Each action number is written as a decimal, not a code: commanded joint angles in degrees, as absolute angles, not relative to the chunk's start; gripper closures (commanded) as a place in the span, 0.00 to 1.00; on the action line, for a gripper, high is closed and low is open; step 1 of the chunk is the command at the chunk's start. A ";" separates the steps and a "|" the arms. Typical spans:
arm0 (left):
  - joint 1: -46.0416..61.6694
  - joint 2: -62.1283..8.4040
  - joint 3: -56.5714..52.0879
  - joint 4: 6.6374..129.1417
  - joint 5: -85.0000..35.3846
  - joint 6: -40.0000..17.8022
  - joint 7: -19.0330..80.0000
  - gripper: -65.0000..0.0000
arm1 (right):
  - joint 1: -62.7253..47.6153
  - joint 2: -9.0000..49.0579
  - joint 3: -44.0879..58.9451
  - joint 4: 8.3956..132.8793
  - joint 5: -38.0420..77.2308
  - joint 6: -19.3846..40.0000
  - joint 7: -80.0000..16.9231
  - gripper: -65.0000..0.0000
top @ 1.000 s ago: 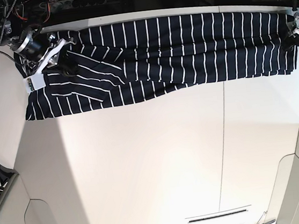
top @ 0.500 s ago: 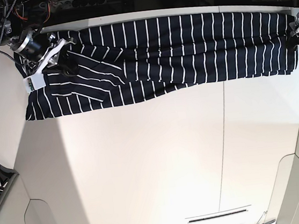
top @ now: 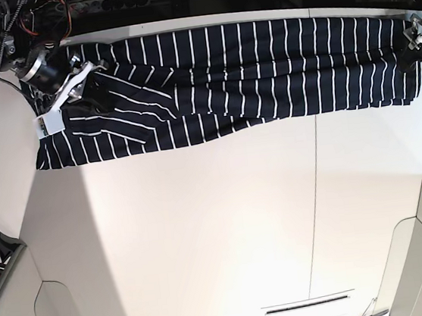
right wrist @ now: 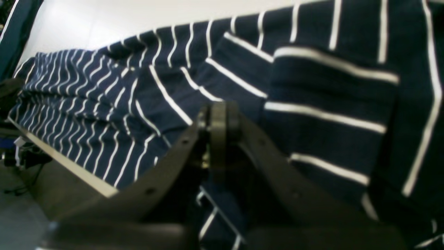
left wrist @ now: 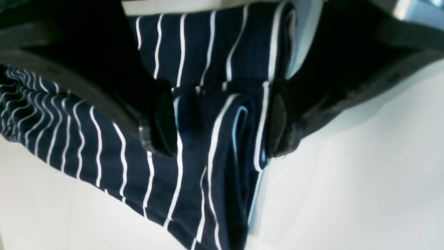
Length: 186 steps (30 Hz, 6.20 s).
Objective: Fold the T-shirt properly
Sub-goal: 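Hold both ends of the long folded strip and straighten it, then fold the strip end held by the left gripper toward the right gripper, then press and fold the bundle further with both grippers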
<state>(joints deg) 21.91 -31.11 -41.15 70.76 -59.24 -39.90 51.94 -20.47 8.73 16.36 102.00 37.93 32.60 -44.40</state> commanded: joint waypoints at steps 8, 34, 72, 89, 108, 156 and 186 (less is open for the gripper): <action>22.20 -32.10 -41.19 71.13 -60.71 -40.00 52.51 1.00 | -20.34 9.19 16.47 102.96 41.15 33.01 -43.55 1.00; 13.98 -33.69 -41.36 82.37 -48.60 -39.83 47.44 1.00 | -17.78 9.76 22.11 104.71 48.18 33.12 -47.42 0.76; 18.92 -14.09 2.35 107.77 -42.44 -39.66 41.89 0.53 | -19.81 9.67 33.34 97.08 43.20 33.21 -46.15 0.34; 18.90 -14.00 1.74 110.13 -42.54 -39.66 43.79 0.53 | -19.38 9.65 21.32 89.41 43.53 33.87 -46.04 0.35; 19.25 -14.02 -17.82 113.36 -42.92 -39.66 48.25 0.53 | -12.36 12.34 38.52 107.39 45.45 33.45 -51.92 1.00; 19.35 -13.96 -13.65 113.43 -63.44 -40.00 57.34 0.98 | 4.45 3.16 -26.59 109.69 -10.00 13.76 -46.09 1.00; 13.72 -14.20 12.29 100.66 -33.74 -35.33 46.30 0.98 | 20.10 8.71 -4.08 70.30 22.44 32.42 -44.03 1.00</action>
<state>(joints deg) 13.93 -14.02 12.36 99.94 -32.80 -35.14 47.27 18.74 8.45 -4.25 69.36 21.43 32.18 -45.06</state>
